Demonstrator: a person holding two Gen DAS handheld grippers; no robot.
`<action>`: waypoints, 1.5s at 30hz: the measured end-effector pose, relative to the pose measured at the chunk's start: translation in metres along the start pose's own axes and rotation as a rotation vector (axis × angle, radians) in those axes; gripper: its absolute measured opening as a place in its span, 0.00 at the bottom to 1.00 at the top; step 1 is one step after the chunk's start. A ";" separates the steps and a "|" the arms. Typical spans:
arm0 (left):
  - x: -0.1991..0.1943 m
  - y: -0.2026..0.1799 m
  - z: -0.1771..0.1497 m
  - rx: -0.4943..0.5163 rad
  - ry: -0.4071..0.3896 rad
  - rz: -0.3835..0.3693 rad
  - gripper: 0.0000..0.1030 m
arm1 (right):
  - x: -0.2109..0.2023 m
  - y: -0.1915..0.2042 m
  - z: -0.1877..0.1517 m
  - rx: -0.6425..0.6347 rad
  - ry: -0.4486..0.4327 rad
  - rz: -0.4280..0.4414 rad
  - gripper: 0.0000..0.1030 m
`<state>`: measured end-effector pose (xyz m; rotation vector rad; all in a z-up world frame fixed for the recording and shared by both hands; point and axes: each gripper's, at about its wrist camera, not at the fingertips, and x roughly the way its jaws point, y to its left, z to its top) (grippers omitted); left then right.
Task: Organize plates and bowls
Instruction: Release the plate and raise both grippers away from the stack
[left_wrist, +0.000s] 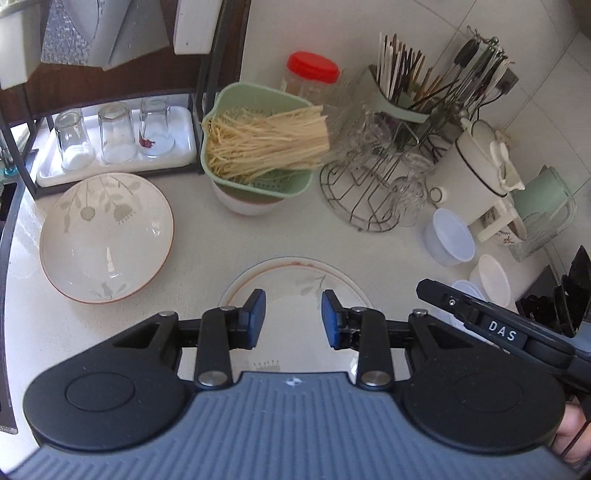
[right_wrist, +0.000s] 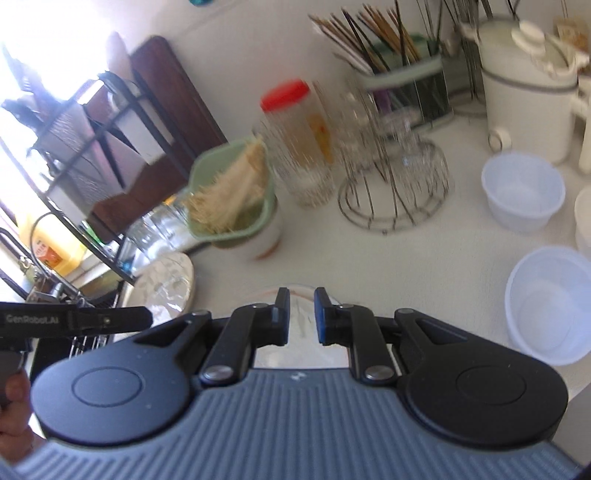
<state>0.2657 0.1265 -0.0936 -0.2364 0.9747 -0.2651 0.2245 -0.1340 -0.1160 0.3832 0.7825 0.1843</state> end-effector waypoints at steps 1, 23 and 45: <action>-0.003 -0.001 0.000 0.000 -0.008 -0.008 0.36 | -0.005 0.002 0.002 -0.006 -0.010 0.004 0.16; -0.056 -0.010 -0.016 -0.008 -0.124 -0.030 0.36 | -0.073 0.023 0.009 -0.074 -0.110 0.053 0.16; -0.085 -0.001 -0.036 0.003 -0.162 -0.044 0.36 | -0.085 0.050 -0.008 -0.124 -0.093 0.064 0.18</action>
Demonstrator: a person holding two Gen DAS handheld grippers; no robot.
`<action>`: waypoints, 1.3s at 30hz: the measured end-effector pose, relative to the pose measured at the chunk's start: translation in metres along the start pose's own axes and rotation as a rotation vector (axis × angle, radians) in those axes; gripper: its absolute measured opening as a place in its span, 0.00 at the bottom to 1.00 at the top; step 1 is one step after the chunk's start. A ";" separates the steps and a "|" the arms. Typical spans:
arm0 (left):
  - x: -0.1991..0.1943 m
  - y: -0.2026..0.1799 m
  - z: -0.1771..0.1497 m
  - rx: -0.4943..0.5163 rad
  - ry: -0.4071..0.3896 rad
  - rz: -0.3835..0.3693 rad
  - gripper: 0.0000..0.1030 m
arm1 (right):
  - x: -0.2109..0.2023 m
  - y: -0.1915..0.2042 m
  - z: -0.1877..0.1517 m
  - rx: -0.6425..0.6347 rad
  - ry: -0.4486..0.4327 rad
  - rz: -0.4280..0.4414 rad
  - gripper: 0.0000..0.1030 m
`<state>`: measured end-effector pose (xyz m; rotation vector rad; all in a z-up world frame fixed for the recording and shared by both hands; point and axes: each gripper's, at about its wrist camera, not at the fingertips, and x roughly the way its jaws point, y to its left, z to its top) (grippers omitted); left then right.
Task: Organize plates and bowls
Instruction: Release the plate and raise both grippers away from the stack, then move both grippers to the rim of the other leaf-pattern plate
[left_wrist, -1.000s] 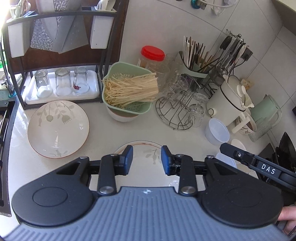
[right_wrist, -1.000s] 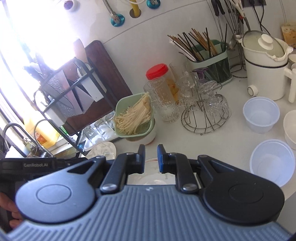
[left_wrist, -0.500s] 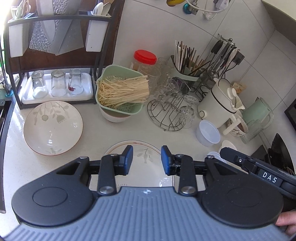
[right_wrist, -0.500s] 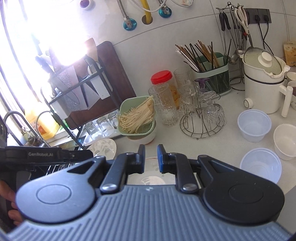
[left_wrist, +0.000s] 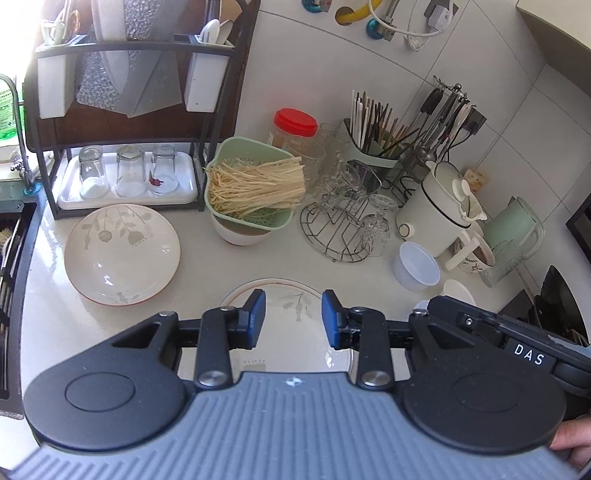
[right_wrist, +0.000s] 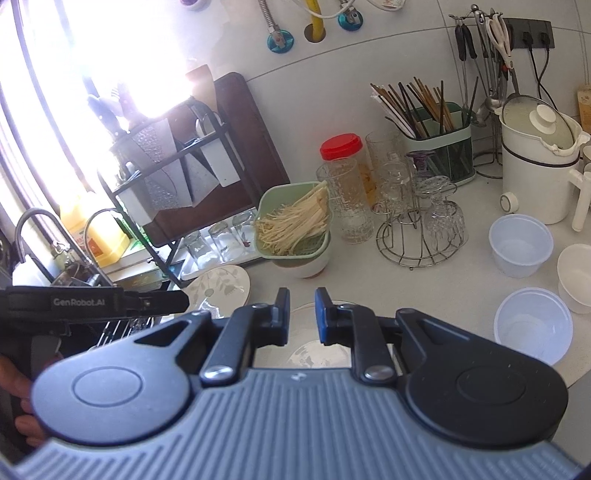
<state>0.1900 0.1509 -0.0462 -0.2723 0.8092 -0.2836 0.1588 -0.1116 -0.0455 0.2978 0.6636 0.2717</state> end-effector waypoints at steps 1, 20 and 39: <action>-0.002 0.002 -0.001 -0.003 -0.003 0.001 0.36 | 0.001 0.003 -0.001 -0.006 0.001 0.003 0.18; -0.046 0.061 -0.019 -0.091 -0.067 0.091 0.41 | 0.032 0.067 -0.012 -0.102 0.069 0.098 0.18; -0.076 0.135 -0.027 -0.189 -0.060 0.110 0.42 | 0.074 0.135 -0.029 -0.176 0.109 0.136 0.18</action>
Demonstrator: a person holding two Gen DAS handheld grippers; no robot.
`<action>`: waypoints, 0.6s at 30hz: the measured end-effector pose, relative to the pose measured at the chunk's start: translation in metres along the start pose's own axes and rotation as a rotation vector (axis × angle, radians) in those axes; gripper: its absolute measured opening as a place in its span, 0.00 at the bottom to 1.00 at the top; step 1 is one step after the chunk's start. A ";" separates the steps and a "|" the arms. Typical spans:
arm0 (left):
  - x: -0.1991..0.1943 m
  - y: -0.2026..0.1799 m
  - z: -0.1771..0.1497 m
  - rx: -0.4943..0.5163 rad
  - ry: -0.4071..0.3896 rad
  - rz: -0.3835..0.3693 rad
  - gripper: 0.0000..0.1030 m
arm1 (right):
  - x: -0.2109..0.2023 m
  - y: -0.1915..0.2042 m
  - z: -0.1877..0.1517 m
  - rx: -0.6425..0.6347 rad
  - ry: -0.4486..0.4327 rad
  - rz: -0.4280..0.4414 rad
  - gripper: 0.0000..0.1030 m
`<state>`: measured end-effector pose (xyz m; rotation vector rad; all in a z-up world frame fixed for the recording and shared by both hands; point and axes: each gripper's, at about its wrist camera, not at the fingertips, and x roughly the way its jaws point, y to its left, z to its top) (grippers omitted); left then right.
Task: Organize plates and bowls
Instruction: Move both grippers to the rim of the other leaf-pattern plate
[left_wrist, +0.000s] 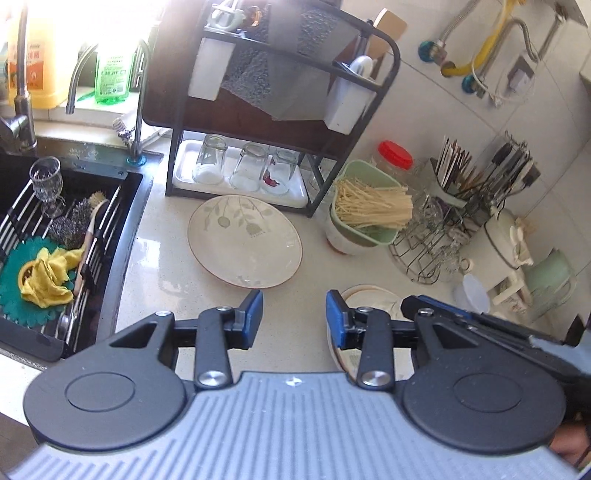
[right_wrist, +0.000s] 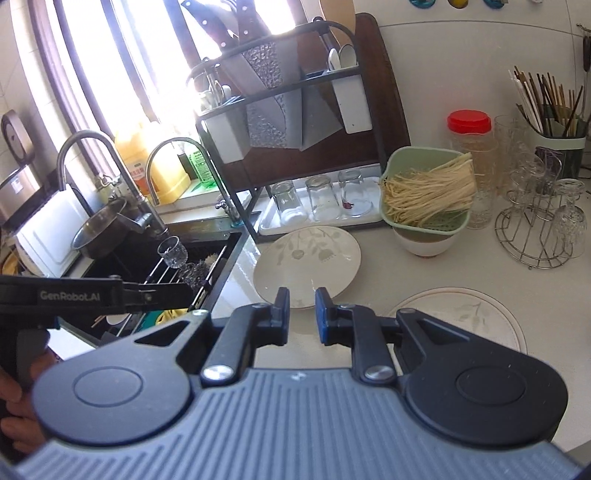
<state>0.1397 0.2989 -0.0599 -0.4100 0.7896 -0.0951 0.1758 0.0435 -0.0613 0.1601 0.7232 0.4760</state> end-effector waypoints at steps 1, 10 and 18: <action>-0.001 0.004 0.003 -0.008 0.002 0.002 0.42 | 0.001 0.002 0.001 0.003 -0.003 -0.005 0.18; -0.001 0.038 0.018 0.016 0.025 0.018 0.44 | 0.025 0.017 0.004 0.058 0.005 -0.041 0.18; 0.030 0.057 0.026 0.024 0.079 0.037 0.46 | 0.045 0.017 0.000 0.088 0.061 -0.080 0.18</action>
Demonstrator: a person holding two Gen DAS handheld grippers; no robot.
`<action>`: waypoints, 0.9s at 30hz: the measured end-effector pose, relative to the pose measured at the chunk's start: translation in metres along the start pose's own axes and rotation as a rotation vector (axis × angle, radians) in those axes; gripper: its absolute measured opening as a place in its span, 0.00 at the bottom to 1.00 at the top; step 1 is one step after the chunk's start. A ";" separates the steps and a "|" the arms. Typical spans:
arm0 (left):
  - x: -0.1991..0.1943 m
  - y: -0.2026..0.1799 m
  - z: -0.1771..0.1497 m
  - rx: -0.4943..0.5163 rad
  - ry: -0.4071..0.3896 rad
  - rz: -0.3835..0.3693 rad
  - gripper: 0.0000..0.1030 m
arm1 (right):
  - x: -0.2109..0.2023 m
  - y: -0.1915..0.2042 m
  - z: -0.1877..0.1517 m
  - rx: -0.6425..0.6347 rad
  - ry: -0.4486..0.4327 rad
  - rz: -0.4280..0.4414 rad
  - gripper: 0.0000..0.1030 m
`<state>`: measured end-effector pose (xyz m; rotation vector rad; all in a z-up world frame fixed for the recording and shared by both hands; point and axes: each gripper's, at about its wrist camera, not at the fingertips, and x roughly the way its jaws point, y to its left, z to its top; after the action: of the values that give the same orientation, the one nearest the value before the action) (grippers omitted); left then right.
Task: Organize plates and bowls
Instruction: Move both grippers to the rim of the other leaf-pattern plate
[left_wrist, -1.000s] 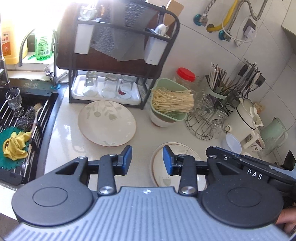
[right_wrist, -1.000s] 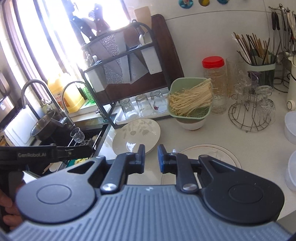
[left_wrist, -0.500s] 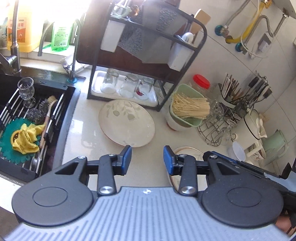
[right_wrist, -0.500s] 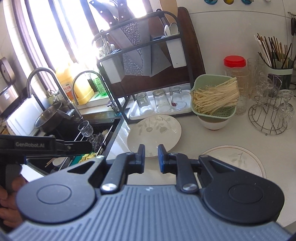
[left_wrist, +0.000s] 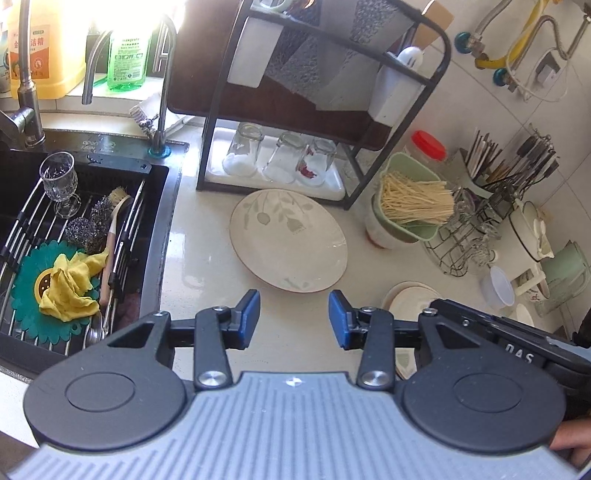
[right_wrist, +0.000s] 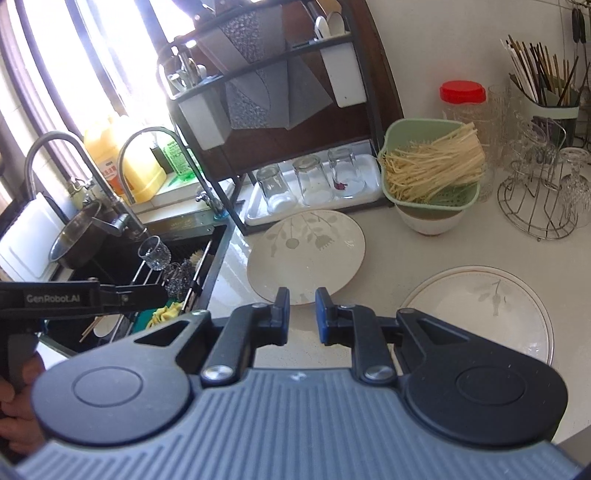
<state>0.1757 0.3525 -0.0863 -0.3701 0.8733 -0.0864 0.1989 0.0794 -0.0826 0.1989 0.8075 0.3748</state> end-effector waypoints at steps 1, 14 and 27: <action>0.006 0.001 0.002 0.002 0.006 0.009 0.46 | 0.003 -0.002 0.001 0.000 0.006 -0.003 0.18; 0.066 0.020 0.045 -0.080 0.025 0.149 0.71 | 0.065 -0.050 0.034 0.011 0.123 0.087 0.41; 0.160 0.029 0.055 -0.137 0.059 0.134 0.70 | 0.159 -0.083 0.058 0.057 0.161 0.074 0.41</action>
<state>0.3180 0.3588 -0.1814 -0.4379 0.9625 0.0875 0.3627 0.0650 -0.1756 0.2545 0.9718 0.4424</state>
